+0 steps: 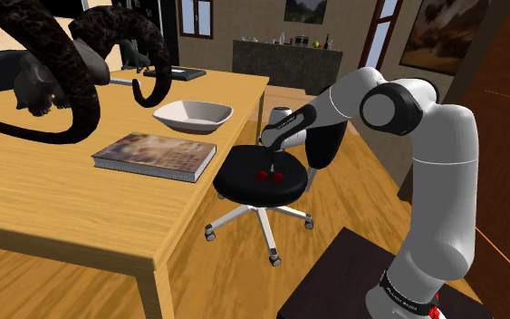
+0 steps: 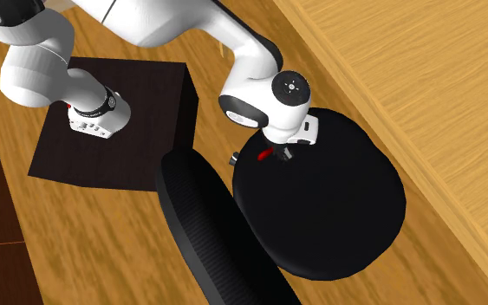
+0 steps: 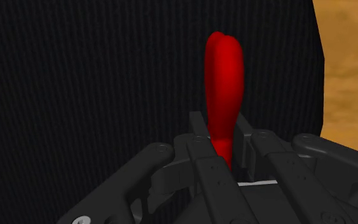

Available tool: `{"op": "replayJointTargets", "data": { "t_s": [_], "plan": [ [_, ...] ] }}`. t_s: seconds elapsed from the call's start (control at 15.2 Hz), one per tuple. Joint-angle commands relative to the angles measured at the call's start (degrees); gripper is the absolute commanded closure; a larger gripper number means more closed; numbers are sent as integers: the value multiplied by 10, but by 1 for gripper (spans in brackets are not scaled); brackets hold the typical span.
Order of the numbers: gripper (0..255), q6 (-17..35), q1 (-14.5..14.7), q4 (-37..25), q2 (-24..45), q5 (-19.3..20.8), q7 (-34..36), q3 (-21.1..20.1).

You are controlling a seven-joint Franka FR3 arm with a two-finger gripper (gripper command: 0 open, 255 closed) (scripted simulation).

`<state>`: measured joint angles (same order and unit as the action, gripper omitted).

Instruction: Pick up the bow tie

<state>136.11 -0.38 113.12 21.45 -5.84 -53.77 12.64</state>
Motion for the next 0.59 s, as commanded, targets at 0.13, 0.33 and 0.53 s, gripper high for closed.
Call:
{"op": "replayJointTargets", "data": {
  "t_s": [0.13,0.33,0.53],
  "plan": [
    [255,-7,1,0,-6,2,2,1],
    [255,-25,2,-5,-20,7,5,4],
    [255,-45,4,-11,-34,12,7,6]
  ]
}}
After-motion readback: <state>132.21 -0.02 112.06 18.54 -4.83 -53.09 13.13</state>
